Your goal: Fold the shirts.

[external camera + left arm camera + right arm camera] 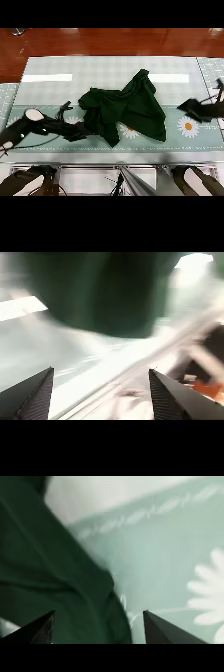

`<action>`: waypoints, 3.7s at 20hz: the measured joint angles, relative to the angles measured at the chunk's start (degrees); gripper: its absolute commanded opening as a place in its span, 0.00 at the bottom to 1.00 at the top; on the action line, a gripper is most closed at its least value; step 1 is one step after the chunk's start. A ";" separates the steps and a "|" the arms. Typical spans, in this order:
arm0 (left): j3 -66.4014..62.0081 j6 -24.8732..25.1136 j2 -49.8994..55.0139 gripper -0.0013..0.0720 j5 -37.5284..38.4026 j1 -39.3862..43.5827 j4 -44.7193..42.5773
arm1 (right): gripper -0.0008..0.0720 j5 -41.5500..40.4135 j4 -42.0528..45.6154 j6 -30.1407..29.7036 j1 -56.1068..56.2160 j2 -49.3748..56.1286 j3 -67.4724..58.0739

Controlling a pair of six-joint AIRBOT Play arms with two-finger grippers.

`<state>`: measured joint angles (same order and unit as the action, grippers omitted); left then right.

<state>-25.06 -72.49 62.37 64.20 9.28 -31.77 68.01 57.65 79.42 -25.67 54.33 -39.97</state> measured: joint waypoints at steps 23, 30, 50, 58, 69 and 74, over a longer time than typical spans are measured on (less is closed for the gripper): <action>4.20 13.44 1.81 0.07 -30.99 20.31 26.62 | 0.87 -0.24 -2.95 -3.13 7.85 7.28 13.64; 2.84 15.02 0.66 0.06 -26.71 15.91 26.58 | 0.05 -5.35 -8.70 -4.92 17.77 9.81 9.16; -67.89 -2.19 -36.48 0.06 -7.69 -38.53 -13.25 | 0.05 19.63 16.33 8.44 18.97 -12.02 -79.38; -65.07 -6.58 -41.66 0.06 3.80 -25.33 -34.29 | 0.05 32.83 19.74 10.03 18.97 -18.67 -75.08; -35.50 -5.86 -20.79 0.07 -3.72 -22.16 -23.21 | 0.05 6.75 14.47 6.73 18.97 -6.01 -36.30; -37.77 -4.87 -1.79 0.07 -11.43 -20.98 -20.17 | 0.05 -5.44 9.49 3.06 19.02 14.10 -35.91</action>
<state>-62.83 -77.36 60.58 52.77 -11.70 -51.94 62.57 67.13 82.48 -6.66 68.42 -75.88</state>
